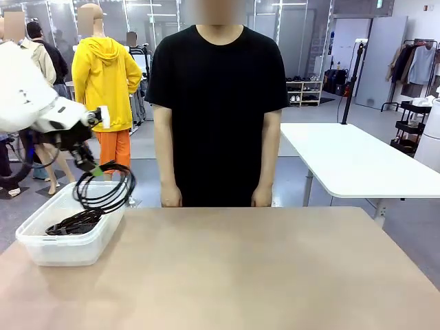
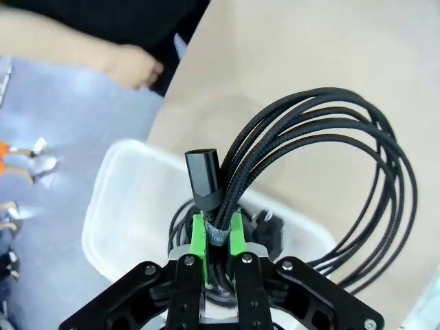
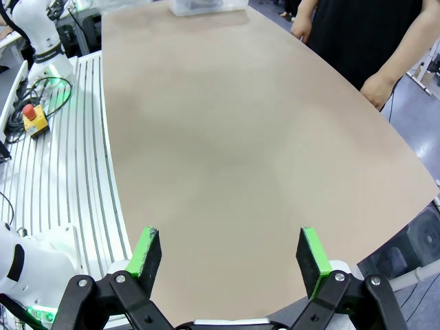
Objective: Organize and store the cables.
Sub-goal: Place the USB Extension Cable into the Organizing box.
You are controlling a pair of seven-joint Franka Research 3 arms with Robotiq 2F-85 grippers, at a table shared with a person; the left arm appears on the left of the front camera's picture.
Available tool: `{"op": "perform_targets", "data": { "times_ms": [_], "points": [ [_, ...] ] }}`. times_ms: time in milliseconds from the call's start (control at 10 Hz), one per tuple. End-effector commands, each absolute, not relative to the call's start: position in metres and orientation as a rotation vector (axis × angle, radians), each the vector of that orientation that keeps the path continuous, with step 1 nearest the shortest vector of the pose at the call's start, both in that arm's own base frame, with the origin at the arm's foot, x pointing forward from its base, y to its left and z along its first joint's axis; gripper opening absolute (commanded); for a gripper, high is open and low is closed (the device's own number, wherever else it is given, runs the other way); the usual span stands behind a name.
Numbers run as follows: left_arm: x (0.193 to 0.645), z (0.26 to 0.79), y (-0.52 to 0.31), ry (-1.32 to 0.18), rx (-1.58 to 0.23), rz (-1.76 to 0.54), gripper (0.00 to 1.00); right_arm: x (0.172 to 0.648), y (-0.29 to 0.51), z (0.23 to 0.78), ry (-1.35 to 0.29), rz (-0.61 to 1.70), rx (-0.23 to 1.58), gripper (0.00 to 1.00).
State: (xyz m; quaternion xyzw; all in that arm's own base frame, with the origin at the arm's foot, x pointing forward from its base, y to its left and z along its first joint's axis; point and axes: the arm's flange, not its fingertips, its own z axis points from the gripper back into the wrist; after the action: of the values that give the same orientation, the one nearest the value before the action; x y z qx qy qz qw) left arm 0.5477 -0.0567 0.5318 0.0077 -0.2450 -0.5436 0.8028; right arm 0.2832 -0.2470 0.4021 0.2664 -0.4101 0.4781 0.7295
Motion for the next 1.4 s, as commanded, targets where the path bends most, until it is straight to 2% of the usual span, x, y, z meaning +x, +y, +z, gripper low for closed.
{"op": "perform_targets", "data": {
  "times_ms": [0, 400, 800, 900, 1200, 1300],
  "points": [
    [0.548, 0.523, -0.027, -0.578, 0.021, -1.095, 0.15, 0.279, -0.246, 0.402, -0.912, 1.067, 0.581, 1.0],
    [0.566, 0.486, 0.027, -0.491, 0.026, -0.945, 0.15, 0.279, -0.246, 0.402, -0.912, 1.067, 0.581, 1.0],
    [0.597, 0.443, 0.041, -0.381, -0.009, -0.866, 0.15, 0.279, -0.246, 0.402, -0.912, 1.067, 0.581, 1.0],
    [0.6, 0.441, 0.041, -0.377, -0.011, -0.858, 0.3, 0.279, -0.246, 0.402, -0.912, 1.067, 0.581, 1.0],
    [0.6, 0.448, 0.045, -0.363, 0.013, -0.829, 0.86, 0.279, -0.246, 0.402, -0.912, 1.067, 0.581, 1.0],
    [0.599, 0.449, 0.045, -0.36, 0.015, -0.82, 1.0, 0.279, -0.246, 0.402, -0.912, 1.067, 0.581, 1.0]
  ]
}}
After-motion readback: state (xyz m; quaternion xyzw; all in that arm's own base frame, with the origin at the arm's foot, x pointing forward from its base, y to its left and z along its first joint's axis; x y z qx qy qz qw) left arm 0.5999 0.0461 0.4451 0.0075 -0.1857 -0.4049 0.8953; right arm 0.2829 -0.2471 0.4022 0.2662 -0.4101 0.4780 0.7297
